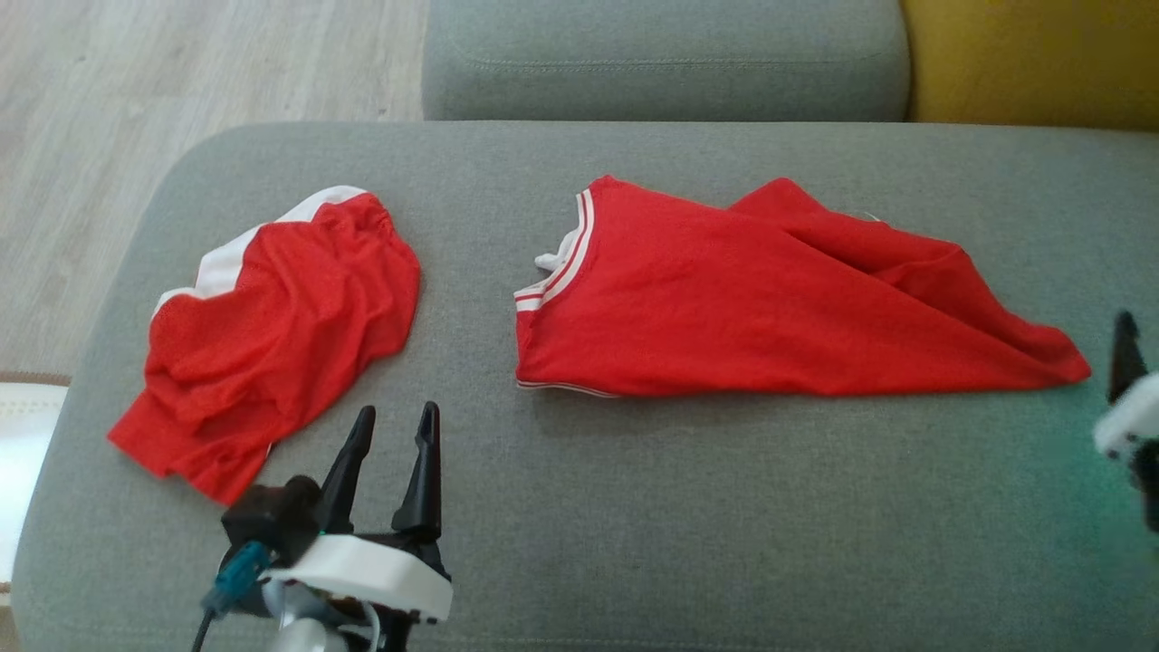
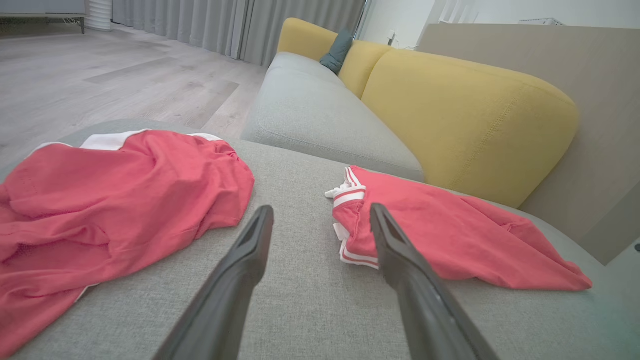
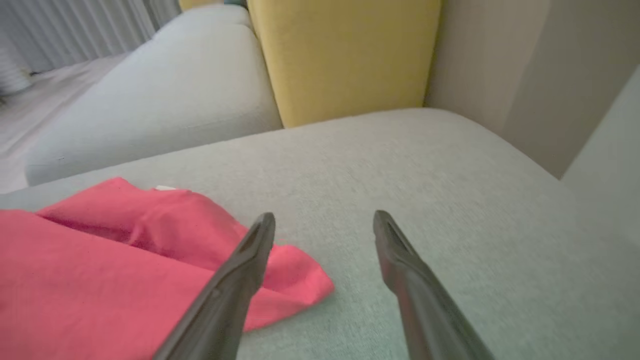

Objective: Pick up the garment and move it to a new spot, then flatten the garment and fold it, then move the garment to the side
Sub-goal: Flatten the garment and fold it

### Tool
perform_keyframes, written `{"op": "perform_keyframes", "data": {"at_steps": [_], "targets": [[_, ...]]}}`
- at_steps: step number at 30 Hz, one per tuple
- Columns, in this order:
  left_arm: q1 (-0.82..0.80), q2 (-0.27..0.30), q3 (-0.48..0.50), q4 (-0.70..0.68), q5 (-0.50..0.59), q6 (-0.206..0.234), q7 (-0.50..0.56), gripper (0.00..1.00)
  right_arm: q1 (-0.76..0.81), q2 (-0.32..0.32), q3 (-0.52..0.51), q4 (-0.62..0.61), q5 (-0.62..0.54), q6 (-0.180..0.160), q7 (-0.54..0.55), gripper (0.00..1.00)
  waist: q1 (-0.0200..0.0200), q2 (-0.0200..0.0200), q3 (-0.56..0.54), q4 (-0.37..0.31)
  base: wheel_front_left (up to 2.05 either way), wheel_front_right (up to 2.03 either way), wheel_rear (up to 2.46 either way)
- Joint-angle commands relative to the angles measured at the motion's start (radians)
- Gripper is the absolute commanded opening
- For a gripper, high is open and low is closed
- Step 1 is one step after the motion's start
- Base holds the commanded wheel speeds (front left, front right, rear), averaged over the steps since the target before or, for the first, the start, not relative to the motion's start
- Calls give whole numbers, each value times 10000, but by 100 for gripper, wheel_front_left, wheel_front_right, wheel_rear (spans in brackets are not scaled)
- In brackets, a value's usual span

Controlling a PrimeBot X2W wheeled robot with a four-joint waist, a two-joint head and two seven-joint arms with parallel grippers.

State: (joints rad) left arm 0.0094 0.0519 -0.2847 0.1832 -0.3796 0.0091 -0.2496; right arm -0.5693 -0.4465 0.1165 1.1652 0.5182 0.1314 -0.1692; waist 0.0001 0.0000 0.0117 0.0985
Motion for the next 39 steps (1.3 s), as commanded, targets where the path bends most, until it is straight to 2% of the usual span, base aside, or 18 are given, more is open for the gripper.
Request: {"op": "perform_keyframes", "data": {"at_steps": [1, 3, 4, 7, 13, 18, 23, 29, 33, 39], "targets": [[-541, -16, 337, -287, 72, 12, -122, 100, -611, 104, 85, -297, -360, -7, -359, 100, -1, 0, -60, -79, 0, 0, 0], [-557, -16, 361, -291, 74, 12, -122, 100, -760, 485, -32, -503, -706, -7, -632, 100, -1, 0, -117, -152, 0, 0, 0], [-561, -16, 393, -327, 78, -1, -122, 100, -747, 944, -46, -1089, -996, -7, -802, 100, -1, 0, -192, -217, 0, 0, 0], [-528, -16, 507, -506, 12, 11, -122, 100, -345, 1656, -10, -2467, -1245, -7, -897, 100, -1, 0, -309, -313, 0, 0, 0], [-446, -16, 593, -939, -222, 96, -122, 100, 1556, 2891, -125, -5508, -2082, -7, -921, 100, -1, 0, -393, -401, 0, 0, 0], [-399, -16, 450, -1022, -214, 89, -122, 100, 2844, 3541, -281, -6845, -2776, -7, -567, 100, -1, 0, -325, -323, 0, 0, 0], [-448, -16, 282, -930, -176, 51, -122, 100, 2937, 3679, -623, -7450, -3229, -7, 67, 100, -1, 0, -147, -69, 0, 0, 0], [-714, -16, 74, -822, -197, 10, -122, 100, 1795, 3599, -1041, -7546, -3740, -7, 1427, 100, -1, 0, 547, 583, 0, 0, 0], [-979, -16, -60, -826, -279, 8, -122, 100, 475, 3224, -1363, -6874, -3890, -7, 2287, 100, -1, 0, 1145, 1096, 0, 0, 0], [-1476, -16, -300, -894, -465, 14, -122, 100, -1581, 2450, -1863, -5029, -3942, -7, 3672, 100, -1, 0, 2068, 1846, 0, 0, 0]]}}
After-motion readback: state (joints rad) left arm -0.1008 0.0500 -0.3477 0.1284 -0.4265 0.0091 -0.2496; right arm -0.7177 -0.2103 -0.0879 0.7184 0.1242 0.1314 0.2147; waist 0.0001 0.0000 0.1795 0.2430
